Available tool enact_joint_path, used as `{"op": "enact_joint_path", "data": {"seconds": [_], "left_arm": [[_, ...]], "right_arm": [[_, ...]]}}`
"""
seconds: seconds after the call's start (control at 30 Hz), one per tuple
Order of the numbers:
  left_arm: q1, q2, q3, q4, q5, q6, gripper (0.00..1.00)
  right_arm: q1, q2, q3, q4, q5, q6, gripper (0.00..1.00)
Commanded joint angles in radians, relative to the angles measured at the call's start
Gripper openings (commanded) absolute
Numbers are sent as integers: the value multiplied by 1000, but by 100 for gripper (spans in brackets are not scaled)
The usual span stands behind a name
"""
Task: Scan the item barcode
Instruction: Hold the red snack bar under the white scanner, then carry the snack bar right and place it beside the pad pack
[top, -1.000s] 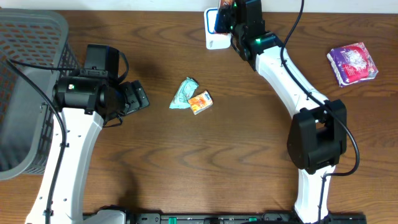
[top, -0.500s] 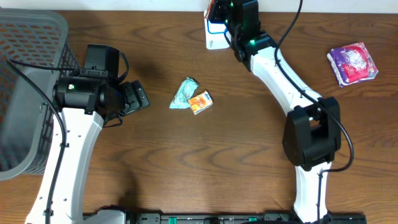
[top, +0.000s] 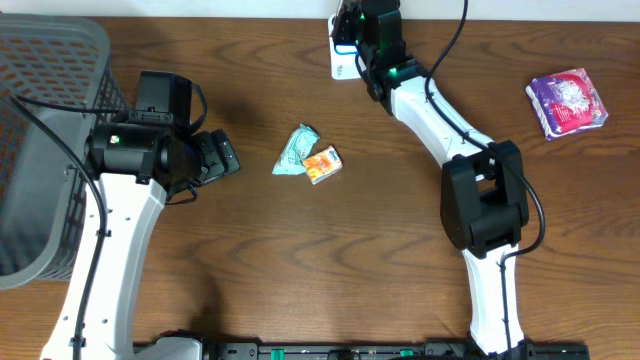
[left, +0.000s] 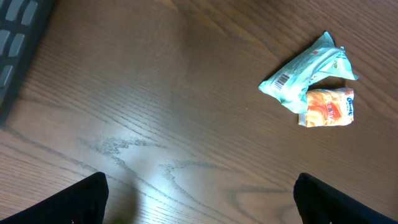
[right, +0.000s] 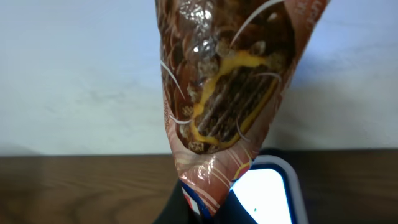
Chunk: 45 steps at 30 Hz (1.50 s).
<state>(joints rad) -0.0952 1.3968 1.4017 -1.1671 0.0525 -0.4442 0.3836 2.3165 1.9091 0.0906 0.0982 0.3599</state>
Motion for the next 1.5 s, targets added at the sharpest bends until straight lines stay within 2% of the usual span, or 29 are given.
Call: {"op": "enact_joint_path", "data": {"seconds": [0.0, 0.17, 0.47, 0.7, 0.77, 0.93, 1.03, 1.23, 1.3, 1.33, 1.4, 1.47], "left_arm": [[5, -5, -2, -3, -12, 6, 95], [5, -5, -2, -3, -12, 6, 95], [5, -5, -2, -3, -12, 6, 95], [5, -5, -2, -3, -12, 6, 95], [5, -5, -2, -3, -12, 6, 95], [5, -5, -2, -3, -12, 6, 95], [5, -5, -2, -3, -12, 6, 95], [5, -5, -2, -3, -12, 6, 95], [5, -5, -2, -3, -12, 6, 95], [5, -5, -2, -3, -12, 6, 95], [5, -5, -2, -3, -12, 6, 95], [5, -5, -2, -3, -12, 6, 95]], "right_arm": [[-1, 1, 26, -56, 53, -47, 1], [-5, 1, 26, -153, 50, -47, 1], [-38, -59, 56, -199, 51, -46, 1], [-192, -183, 79, -465, 69, -63, 1], [-247, -200, 79, -552, 68, -135, 1], [-372, -187, 77, -801, 49, -491, 1], [-432, -164, 72, -918, 53, -629, 1], [-547, -109, 72, -980, 107, -630, 1], [-579, -92, 72, -993, 103, -615, 6], [-593, -87, 71, -1002, 98, -608, 18], [-608, -77, 71, -1011, 90, -597, 57], [-618, -74, 71, -1012, 85, -550, 82]]}}
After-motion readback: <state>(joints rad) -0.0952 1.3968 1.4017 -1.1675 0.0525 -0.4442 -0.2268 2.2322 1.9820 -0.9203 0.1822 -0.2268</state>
